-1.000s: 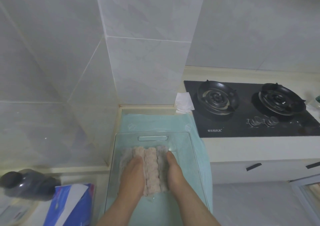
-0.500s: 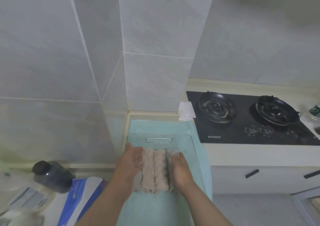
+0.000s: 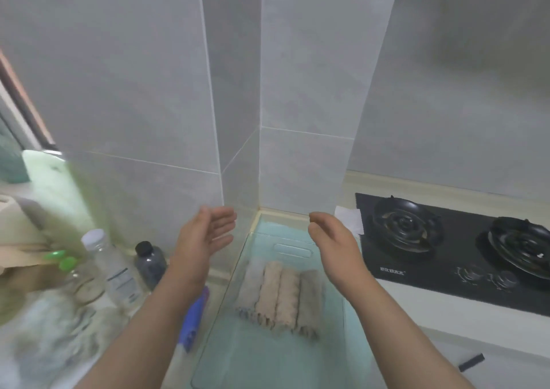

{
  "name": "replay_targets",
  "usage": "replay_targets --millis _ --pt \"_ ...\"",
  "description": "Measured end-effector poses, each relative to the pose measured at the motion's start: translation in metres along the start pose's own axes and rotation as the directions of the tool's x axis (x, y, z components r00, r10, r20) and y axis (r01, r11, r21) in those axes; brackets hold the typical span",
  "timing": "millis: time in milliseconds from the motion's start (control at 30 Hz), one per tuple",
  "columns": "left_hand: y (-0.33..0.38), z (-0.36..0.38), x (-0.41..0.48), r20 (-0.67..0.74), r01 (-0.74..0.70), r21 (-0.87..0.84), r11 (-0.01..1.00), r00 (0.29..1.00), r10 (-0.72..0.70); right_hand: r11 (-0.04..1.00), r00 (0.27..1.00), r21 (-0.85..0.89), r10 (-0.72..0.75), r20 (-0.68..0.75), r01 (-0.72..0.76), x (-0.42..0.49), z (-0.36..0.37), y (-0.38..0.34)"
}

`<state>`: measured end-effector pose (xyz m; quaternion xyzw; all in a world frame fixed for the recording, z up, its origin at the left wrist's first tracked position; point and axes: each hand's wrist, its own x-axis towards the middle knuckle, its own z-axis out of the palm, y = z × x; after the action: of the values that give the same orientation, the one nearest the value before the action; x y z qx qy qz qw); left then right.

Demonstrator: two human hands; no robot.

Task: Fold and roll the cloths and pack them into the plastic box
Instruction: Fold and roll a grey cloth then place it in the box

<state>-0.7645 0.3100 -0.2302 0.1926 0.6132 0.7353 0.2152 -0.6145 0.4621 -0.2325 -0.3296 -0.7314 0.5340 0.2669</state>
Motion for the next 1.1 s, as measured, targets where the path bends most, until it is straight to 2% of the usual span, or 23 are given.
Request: replay_targets --millis 267,367,433,500,600,733,933,1100 --pt "0.011 0.004 -0.12 -0.28 -0.15 -0.016 0.989 0.95 0.139 0.98 0.974 0.177 -0.123 0.19 0.089 -0.054 -0.05 -0.025" --pt "0.021 -0.003 -0.18 -0.392 -0.164 0.027 0.986 0.906 0.161 0.968 0.93 0.222 -0.185 0.318 0.116 -0.08 -0.042 -0.037" --pt "0.031 -0.018 -0.226 -0.487 -0.17 0.055 0.984 0.856 0.175 0.956 0.871 0.261 -0.237 0.43 0.131 -0.104 -0.024 -0.048" --pt "0.046 -0.037 -0.277 -0.594 -0.18 0.121 0.976 0.774 0.217 0.943 0.784 0.298 -0.295 0.546 0.148 -0.133 0.0 -0.062" --pt "0.065 -0.071 -0.361 -0.747 -0.174 0.225 0.959 0.601 0.285 0.926 0.626 0.341 -0.362 0.691 0.16 -0.189 0.039 -0.083" --pt "0.079 -0.105 -0.48 -0.868 -0.176 0.278 0.944 0.375 0.325 0.897 0.409 0.397 -0.441 0.799 0.192 -0.279 0.084 -0.109" --pt "0.08 -0.14 -0.645 -0.944 -0.213 0.308 0.927 0.05 0.325 0.865 0.104 0.456 -0.483 0.869 0.21 -0.426 0.136 -0.133" --pt "0.083 -0.169 -0.772 -0.943 -0.192 0.326 0.926 -0.137 0.304 0.846 -0.095 0.48 -0.472 0.877 0.23 -0.559 0.174 -0.14"
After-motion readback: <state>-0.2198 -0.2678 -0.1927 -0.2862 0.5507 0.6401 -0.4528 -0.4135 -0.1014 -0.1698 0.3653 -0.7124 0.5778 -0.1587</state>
